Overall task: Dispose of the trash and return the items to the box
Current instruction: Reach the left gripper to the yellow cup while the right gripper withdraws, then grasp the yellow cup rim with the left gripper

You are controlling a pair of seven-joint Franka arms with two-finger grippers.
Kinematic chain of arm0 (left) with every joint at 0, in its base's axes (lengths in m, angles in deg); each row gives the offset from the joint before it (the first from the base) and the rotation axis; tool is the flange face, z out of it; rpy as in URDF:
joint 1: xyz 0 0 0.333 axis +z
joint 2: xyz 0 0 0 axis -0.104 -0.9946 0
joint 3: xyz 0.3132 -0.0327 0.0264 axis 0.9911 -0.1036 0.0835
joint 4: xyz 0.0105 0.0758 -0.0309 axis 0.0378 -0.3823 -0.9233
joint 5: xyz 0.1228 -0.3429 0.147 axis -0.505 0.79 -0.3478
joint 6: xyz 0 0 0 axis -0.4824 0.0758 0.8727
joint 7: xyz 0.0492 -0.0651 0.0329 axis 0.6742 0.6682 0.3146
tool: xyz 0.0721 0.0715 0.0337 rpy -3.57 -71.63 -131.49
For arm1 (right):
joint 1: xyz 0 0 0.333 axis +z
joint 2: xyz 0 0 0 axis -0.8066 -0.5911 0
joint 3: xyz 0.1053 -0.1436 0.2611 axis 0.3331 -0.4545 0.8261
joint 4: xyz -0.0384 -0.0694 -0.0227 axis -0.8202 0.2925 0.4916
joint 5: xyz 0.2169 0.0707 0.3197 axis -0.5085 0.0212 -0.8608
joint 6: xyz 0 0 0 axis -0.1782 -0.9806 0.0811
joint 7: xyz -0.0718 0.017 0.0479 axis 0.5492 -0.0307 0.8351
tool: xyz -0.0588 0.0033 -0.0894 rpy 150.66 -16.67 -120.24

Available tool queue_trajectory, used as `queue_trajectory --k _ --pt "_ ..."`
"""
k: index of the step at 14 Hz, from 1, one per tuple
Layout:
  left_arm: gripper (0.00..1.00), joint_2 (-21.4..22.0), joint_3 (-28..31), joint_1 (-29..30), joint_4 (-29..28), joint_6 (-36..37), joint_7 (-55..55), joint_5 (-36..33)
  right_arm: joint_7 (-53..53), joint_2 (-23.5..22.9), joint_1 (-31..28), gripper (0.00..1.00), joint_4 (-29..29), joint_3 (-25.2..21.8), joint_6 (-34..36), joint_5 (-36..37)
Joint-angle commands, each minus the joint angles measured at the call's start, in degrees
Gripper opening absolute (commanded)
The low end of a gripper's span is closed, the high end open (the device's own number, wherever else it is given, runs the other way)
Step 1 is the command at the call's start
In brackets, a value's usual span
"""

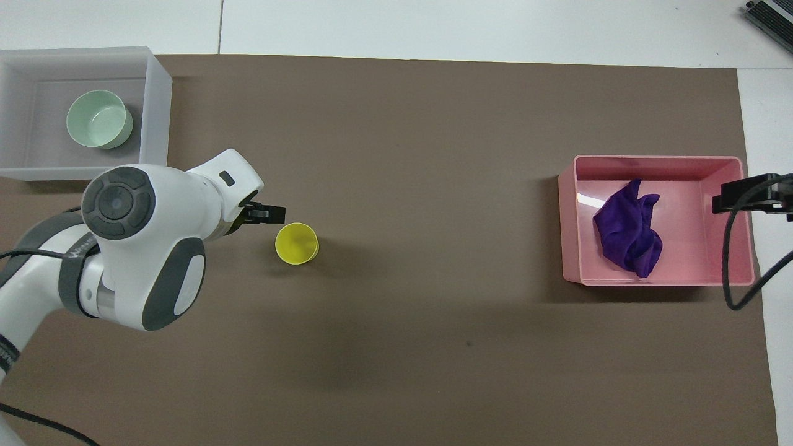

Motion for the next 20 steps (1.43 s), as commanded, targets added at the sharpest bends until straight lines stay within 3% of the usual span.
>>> queue_trajectory --k 1,6,8,9,10,11,16,20 --pt "1.00 2.1 1.0 -2.4 -6.1 -5.6 -1.4 0.4 0.3 -0.1 -0.4 1.00 0.5 0.7 0.6 1.2" --pt "1.00 0.7 1.0 -4.2 -8.8 -9.6 -1.6 0.5 1.8 1.1 -0.2 1.00 -1.7 0.7 -0.6 1.2" --pt "0.77 -0.7 1.0 -4.7 -8.8 -10.2 -2.1 0.4 2.1 1.2 0.0 1.00 -2.1 0.8 -1.2 1.3" --pt "0.54 -0.9 1.0 -5.1 -8.5 -10.9 -2.9 0.5 1.9 1.2 0.1 1.00 -2.1 0.8 -0.9 1.3" --pt "0.18 -1.0 1.0 -5.1 -8.4 -11.1 -3.8 0.4 1.7 1.2 0.2 1.00 -2.1 0.8 -0.7 1.3" --pt "0.00 -1.0 1.0 -5.1 -8.4 -11.0 -3.9 0.4 1.7 1.3 0.1 1.00 -2.2 0.9 -0.7 1.2" --pt "0.00 0.3 1.1 -4.3 -7.5 -9.8 -4.0 0.5 1.8 1.3 0.0 1.00 -2.3 0.9 -0.7 1.2" --pt "0.00 1.5 1.2 0.8 1.5 2.8 -2.7 -0.2 1.8 1.3 0.0 1.00 -2.3 0.9 -0.6 1.2"
